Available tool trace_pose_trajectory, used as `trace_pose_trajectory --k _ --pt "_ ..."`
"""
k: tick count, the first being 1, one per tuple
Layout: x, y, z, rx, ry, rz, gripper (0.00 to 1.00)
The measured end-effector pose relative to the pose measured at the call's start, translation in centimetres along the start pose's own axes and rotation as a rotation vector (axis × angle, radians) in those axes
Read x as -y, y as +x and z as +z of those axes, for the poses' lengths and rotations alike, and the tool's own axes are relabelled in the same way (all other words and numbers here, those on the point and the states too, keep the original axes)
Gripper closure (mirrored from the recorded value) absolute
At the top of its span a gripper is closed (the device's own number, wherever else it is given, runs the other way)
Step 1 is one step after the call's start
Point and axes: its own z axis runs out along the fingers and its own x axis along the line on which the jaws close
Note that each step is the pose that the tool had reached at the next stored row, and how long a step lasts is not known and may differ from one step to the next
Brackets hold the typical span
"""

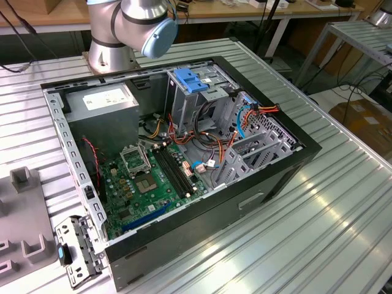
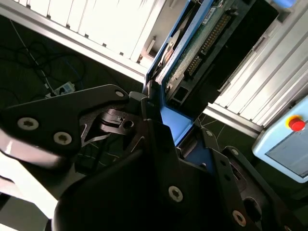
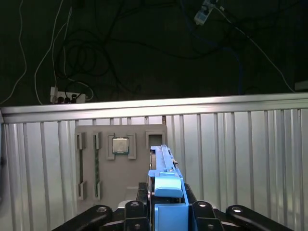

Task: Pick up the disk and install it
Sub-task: 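Pick up the disk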

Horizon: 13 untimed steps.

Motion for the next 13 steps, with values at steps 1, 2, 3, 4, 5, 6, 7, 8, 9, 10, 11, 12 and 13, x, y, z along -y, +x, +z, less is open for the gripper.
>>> trace_pose_trajectory --k 1,2,3,4,5,6,7,8,9,10,11,12,13 --pt "0.0 0.0 -0.25 0.0 0.0001 0.0 0.63" --pt "0.0 0.0 -0.58 0.0 0.0001 0.0 0.63" --pt "0.0 0.0 -0.74 0.0 0.0001 0.0 0.63" --pt "0.01 0.0 -0.88 0.0 0.0001 0.0 0.63" --pt "0.0 0.0 -1.15 0.0 0.0 0.0 0.63" --pt "0.01 0.0 -1.3 0.0 0.0 0.0 0.63" --pt "0.01 0.0 -1.46 0.0 0.0 0.0 0.63" --pt "0.01 0.0 -1.63 0.0 0.0 0.0 0.63" --pt "0.01 0.0 -1.77 0.0 0.0 0.0 0.63" --pt "0.01 0.0 -2.08 0.0 0.0001 0.0 0.63" --pt "0.01 0.0 -2.25 0.0 0.0001 0.0 0.63" --pt "0.02 0.0 -2.43 -0.0001 -0.0001 0.0 0.63" --pt "0.02 0.0 -2.68 -0.0001 -0.0002 0.0 0.63"
